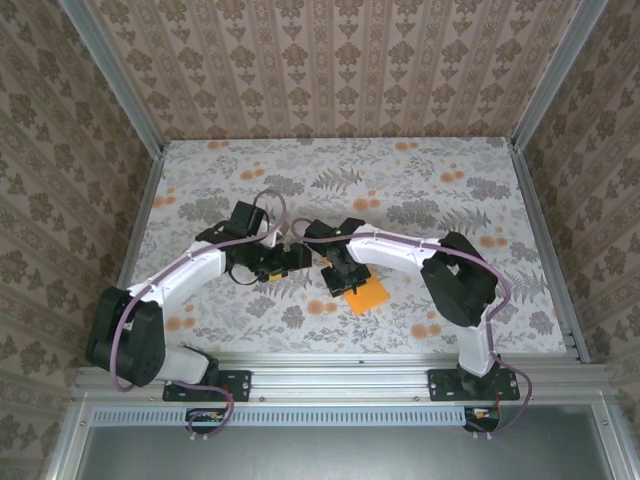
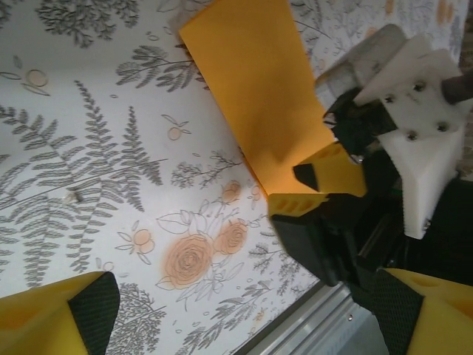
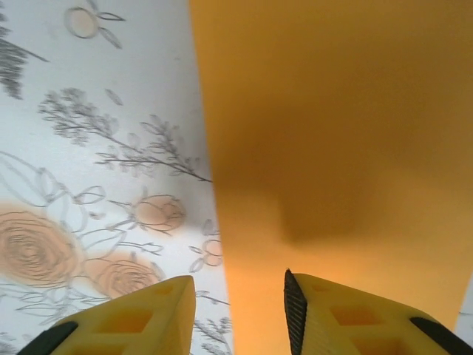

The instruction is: Fold a paper plane with a square sheet of paper (pick it up from the middle)

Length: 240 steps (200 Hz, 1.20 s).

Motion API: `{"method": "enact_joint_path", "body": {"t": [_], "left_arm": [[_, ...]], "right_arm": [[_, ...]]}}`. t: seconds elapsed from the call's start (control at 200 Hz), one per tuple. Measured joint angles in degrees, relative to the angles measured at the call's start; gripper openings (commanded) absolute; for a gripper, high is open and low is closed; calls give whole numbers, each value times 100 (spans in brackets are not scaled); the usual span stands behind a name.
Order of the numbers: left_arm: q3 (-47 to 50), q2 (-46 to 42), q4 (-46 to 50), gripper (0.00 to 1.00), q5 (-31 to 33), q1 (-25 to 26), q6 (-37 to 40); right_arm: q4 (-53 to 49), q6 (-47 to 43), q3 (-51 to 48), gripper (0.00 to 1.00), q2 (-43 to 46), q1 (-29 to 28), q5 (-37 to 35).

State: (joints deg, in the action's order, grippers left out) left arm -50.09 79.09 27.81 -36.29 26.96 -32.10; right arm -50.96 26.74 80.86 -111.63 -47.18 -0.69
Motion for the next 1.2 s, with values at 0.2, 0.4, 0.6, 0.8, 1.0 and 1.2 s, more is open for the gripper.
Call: {"method": "enact_joint_path", "body": {"t": [0.2,0.4,0.6,0.8,1.0,1.2], "left_arm": [[0,-2,2,91,-90,7,-2],[-20,74,-20,90,-107,55,-2],[-382,680,-160,86,-98,516,-68],[-929,1558,-435,69,94,1060,-280],[-1735,2527,-520,52,280,1425,-280],[-1932,3075,-490,41,391,1620,-262]], "right_arm": [[901,210,-789,51,922,420,798],[1832,474,-1613,54,1967,1147,1639],[2277,568,-2262,53,2551,1794,2122],[2476,605,-2900,51,2782,2302,2391],[2664,610,-3405,51,2837,2741,2577],[2811,608,-3764,51,2909,3014,2723]]}}
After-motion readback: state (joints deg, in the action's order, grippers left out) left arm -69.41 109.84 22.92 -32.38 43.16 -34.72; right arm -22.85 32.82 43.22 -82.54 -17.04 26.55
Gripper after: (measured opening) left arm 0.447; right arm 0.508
